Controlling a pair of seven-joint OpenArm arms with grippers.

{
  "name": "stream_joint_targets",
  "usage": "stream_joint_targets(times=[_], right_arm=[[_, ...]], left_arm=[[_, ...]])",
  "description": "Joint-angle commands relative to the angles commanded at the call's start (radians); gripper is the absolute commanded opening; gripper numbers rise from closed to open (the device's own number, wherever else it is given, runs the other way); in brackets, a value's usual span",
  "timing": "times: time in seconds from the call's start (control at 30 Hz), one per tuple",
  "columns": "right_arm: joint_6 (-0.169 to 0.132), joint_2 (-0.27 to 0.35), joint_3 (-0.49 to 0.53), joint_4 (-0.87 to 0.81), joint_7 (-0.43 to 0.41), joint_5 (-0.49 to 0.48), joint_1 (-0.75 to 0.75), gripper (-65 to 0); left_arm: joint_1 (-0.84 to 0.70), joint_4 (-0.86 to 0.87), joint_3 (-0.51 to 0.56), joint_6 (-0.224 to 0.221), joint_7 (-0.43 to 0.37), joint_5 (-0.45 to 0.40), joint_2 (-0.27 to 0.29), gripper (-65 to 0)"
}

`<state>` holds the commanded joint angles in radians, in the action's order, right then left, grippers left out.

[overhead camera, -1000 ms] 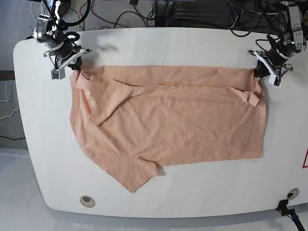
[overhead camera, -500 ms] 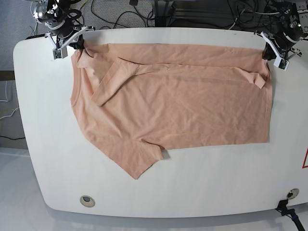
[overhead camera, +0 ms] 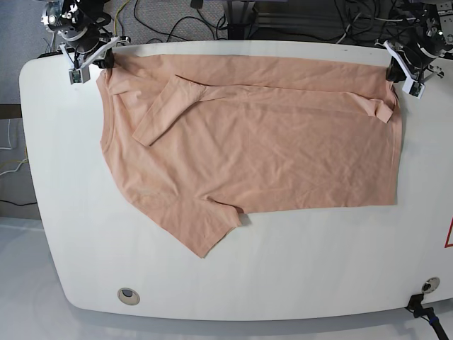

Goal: Fold the T-shirt properly
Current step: 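Drag the folded shirt with both grippers toward the arms' bases, then release the shirt and move both grippers along its sides toward the hem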

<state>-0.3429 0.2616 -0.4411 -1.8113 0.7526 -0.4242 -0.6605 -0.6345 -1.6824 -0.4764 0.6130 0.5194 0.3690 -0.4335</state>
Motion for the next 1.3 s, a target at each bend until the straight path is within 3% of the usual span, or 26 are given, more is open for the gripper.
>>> stream_joint_targets(times=[0.1, 0.23, 0.27, 0.4, 0.8, 0.9, 1.13, 1.3], right_arm=[[0.000, -0.002, 0.003, 0.000, 0.000, 0.000, 0.003, -65.0], [0.000, -0.003, 0.000, 0.000, 0.000, 0.000, 0.003, -65.0], [0.000, -0.003, 0.000, 0.000, 0.000, 0.000, 0.003, -61.4], [0.000, 0.002, 0.000, -0.012, 0.000, 0.000, 0.005, -51.4], [0.000, 0.005, -0.003, -0.135, 0.003, 0.003, 0.025, -50.8], [0.000, 0.031, -0.002, -0.135, 0.003, -0.002, 0.028, -50.8], [0.000, 0.034, 0.003, -0.130, 0.009, 0.006, 0.175, -50.8], [0.000, 0.031, 0.005, -0.127, 0.118, 0.006, 0.345, -50.8]], left_arm=[[0.000, 0.000, 0.000, 0.000, 0.000, 0.000, 0.000, -64.6], [-0.002, 0.000, 0.000, 0.000, 0.000, 0.000, 0.000, -36.7], [-0.002, 0.000, 0.000, 0.000, 0.000, 0.000, 0.000, -32.5], [0.003, 0.000, 0.000, 0.000, 0.000, 0.000, 0.000, -31.5], [0.041, -0.057, 0.000, 0.000, 0.000, 0.005, -0.020, -31.5], [0.043, -0.098, -0.002, 0.000, 0.000, 0.003, -0.020, -31.3], [0.172, -0.117, -0.031, 0.000, 0.000, 0.005, -0.015, -31.1], [0.318, -0.104, -0.009, 0.000, 0.012, -0.002, -0.015, -31.1]])
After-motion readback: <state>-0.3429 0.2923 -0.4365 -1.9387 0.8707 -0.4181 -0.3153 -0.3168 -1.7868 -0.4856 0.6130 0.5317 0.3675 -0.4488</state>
